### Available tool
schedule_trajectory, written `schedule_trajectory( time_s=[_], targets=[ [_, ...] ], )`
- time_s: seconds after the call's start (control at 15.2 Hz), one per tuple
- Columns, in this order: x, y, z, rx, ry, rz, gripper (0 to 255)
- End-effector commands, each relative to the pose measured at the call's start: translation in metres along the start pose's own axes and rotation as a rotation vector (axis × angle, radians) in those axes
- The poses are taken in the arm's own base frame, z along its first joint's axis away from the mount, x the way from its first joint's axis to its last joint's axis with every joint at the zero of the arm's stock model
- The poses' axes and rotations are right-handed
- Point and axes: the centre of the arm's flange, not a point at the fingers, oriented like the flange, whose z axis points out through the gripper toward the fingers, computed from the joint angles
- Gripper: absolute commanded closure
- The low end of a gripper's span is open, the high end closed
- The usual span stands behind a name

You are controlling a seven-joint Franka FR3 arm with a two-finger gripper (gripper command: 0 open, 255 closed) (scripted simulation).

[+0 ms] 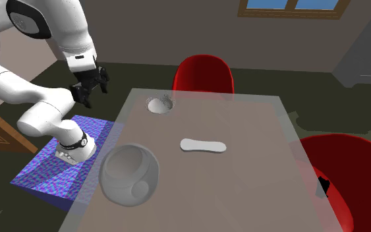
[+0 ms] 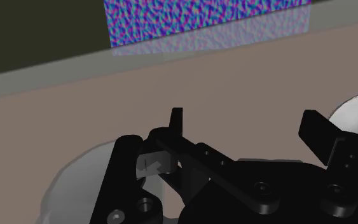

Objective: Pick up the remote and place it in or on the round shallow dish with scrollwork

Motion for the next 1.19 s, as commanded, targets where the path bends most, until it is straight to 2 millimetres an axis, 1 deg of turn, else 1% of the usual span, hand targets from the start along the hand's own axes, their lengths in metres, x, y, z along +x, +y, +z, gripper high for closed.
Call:
schedule_trajectory(
  time_s=[0.0, 0.59, 1.12],
  targets=[
    [0.000, 0.000, 0.000, 0.000, 0.000, 0.000, 0],
    [0.103, -0.018, 0.050, 0.003, 0.019, -0.044, 0],
    [0.195, -0.037, 0.093, 0.006, 0.035, -0.082, 0]
  ],
)
